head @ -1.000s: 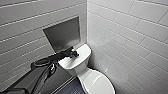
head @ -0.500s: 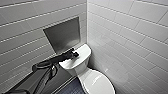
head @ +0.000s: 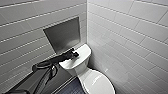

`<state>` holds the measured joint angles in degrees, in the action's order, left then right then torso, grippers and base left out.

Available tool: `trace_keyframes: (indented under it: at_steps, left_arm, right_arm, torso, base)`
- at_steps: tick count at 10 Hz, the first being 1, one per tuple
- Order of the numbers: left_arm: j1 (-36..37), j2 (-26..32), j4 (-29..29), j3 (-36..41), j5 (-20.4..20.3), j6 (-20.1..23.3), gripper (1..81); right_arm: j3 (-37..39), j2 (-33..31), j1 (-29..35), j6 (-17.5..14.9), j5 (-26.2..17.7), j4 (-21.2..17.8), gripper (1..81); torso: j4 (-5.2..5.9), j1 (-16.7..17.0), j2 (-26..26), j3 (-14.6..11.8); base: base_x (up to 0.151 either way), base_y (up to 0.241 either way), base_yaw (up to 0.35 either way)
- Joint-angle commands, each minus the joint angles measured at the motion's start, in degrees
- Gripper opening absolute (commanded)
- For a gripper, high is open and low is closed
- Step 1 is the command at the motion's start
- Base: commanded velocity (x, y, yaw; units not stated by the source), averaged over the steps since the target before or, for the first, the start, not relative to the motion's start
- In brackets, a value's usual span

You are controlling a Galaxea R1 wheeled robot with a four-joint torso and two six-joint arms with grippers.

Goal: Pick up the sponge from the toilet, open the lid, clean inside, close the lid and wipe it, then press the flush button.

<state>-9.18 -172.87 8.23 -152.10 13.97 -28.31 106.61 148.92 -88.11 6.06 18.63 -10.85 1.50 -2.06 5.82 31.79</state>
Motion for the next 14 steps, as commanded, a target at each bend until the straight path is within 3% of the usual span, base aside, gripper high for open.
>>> trace_keyframes:
  at_steps: [1, 4, 8, 10, 14]
  left_arm:
    - [11.85, 1.97, 0.64, 5.10, 9.48, 0.10, 1.0]
    - [13.87, 10.67, 0.56, 21.09, 9.76, -0.08, 1.0]
    - [14.85, 19.93, 0.47, 36.17, 9.85, -0.08, 1.0]
    - [13.97, 29.20, 0.47, 49.64, 12.55, -0.08, 1.0]
    - [1.27, 46.35, -2.85, 74.97, 13.02, 0.01, 1.0]
  right_arm:
    - [-1.32, -1.05, -1.06, -0.08, -4.39, 1.01, 1.0]
    - [-1.41, -0.88, -0.62, -0.08, -4.48, 1.09, 1.0]
    - [-1.24, -0.88, -0.71, -0.08, -4.48, 1.09, 1.0]
    - [-1.41, -0.88, -0.53, -0.08, -4.39, 1.09, 1.0]
    - [-0.97, -1.32, -0.53, 0.01, -4.30, 1.01, 1.0]
  torso:
    - [0.00, 0.00, 0.00, 0.00]
    - [0.00, -0.02, 0.00, 0.00]
    - [0.00, -0.02, -0.02, 0.00]
    - [0.00, -0.02, -0.02, 0.00]
    - [0.00, -0.02, -0.02, 0.00]
  base:
    - [0.000, 0.000, 0.000]
    - [0.000, 0.000, 0.000]
    - [0.000, 0.000, 0.000]
    - [0.000, 0.000, 0.000]
    - [0.000, 0.000, 0.000]
